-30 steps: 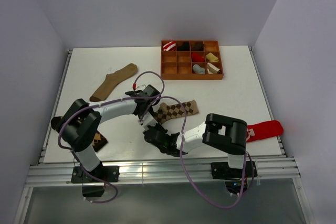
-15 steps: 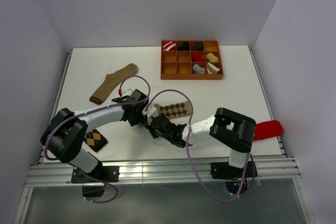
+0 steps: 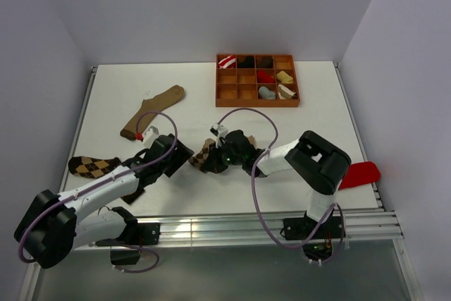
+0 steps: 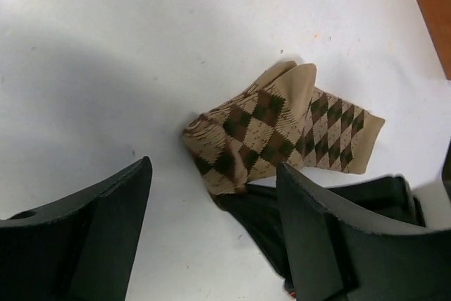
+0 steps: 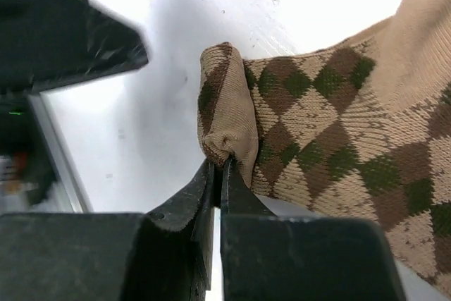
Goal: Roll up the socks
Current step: Roll the sock at the center of the board.
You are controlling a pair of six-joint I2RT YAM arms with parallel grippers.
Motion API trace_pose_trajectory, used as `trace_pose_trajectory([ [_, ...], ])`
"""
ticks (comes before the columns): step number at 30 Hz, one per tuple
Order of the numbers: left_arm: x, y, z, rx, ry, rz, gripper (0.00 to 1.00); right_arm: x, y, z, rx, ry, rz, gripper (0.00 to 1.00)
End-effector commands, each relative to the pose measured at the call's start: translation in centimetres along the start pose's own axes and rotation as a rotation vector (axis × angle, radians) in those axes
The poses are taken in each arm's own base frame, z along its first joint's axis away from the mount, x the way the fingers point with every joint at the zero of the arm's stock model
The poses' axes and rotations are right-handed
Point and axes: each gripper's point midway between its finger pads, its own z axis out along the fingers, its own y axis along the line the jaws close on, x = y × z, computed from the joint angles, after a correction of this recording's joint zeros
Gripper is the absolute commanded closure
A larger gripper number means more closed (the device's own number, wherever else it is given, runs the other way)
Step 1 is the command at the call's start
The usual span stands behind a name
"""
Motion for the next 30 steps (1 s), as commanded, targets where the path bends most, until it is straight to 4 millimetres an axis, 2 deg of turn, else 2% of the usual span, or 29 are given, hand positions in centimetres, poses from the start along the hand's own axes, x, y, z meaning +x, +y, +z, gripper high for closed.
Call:
trace_pose_trajectory([
  [1,-0.6,-2.4,-0.4,0.172,-0.038,-0.11,0.24,2.2,0.3,-0.5,-0.109,0.093,0.178,1.0],
  [6,0.4,-2.1,-0.1,0.222,-0.017,-0.115,0.25,1.5,0.1,-1.1,-0.208,0.106,0.35,1.0],
  [16,3.0,-1.4,2.2,0.173,0.059,-0.069,0.33,3.3,-1.0,-1.3,-0.177,0.142,0.556,1.0],
  [22,3.9,-0.7,3.0,0.133,0.084,-0.047,0.37,3.4,-0.8,-1.4,-0.212,0.121,0.654,1.0],
  [26,4.2,-0.2,3.4,0.101,0.09,-0.035,0.44,3.7,-1.2,-1.3,-0.193,0.118,0.676,1.0],
  [27,4.3,-0.1,3.4,0.094,0.091,-0.026,0.51,3.7,-1.2,-1.3,-0.191,0.117,0.676,1.0],
  [30,4.4,0.3,3.8,0.057,0.09,-0.002,0.62,3.6,-1.3,-1.4,-0.181,0.114,0.671,1.0],
])
